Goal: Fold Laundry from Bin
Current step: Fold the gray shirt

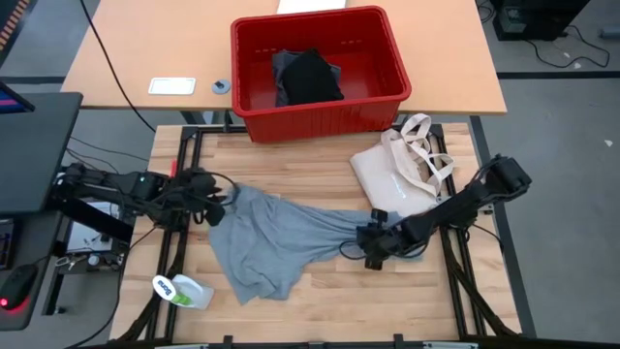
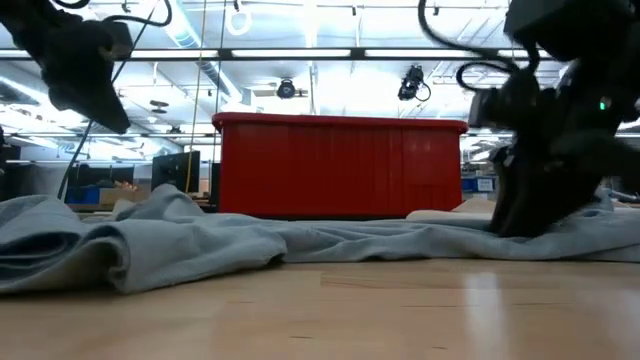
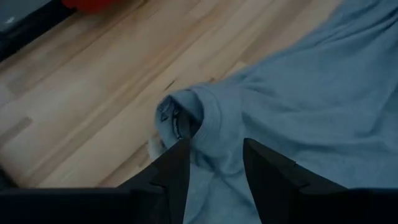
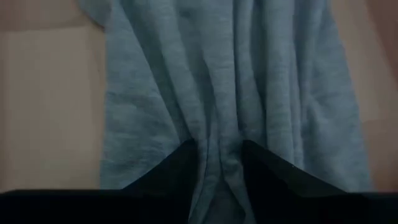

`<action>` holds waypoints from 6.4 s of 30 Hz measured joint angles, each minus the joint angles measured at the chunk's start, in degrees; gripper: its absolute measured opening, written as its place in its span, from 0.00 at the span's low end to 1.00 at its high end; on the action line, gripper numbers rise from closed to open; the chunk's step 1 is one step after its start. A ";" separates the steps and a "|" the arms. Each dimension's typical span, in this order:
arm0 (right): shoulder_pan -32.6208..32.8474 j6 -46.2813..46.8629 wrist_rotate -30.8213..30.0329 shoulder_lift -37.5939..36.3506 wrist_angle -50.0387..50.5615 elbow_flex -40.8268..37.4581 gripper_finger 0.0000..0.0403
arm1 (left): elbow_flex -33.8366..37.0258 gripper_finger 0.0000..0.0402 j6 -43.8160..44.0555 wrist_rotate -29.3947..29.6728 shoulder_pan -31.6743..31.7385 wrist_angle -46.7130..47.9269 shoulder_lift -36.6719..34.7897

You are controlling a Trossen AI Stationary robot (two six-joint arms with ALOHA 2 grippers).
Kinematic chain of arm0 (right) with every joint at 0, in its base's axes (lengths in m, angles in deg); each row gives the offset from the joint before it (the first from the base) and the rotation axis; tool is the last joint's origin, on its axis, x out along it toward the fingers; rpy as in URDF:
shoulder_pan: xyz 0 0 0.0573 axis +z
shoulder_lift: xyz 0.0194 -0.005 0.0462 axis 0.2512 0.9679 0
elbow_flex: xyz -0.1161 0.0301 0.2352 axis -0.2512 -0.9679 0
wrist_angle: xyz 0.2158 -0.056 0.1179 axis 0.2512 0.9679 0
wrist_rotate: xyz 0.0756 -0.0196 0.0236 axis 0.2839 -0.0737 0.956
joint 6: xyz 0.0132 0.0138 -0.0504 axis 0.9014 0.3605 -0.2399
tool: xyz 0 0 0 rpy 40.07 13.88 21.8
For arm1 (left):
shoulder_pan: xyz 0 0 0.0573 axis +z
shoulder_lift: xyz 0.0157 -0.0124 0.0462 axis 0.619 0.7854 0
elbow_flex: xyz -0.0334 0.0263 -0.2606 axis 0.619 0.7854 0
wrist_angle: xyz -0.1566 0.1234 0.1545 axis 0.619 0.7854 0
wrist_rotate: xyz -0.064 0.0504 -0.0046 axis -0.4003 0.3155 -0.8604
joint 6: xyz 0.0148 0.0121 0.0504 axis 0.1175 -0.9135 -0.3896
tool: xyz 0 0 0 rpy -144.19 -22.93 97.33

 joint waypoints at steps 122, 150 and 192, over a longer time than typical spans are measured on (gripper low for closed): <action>-7.54 44.32 -4.32 -35.97 45.23 5.53 0.02 | 0.02 0.38 -48.65 16.76 -14.35 -70.73 37.95; -12.60 49.70 7.44 -28.65 75.00 14.69 0.37 | 0.02 0.38 -45.75 16.78 -14.35 -68.15 37.95; 23.70 32.43 18.72 10.50 55.40 22.52 0.33 | 0.02 0.38 -42.65 -12.40 0.72 -72.14 53.46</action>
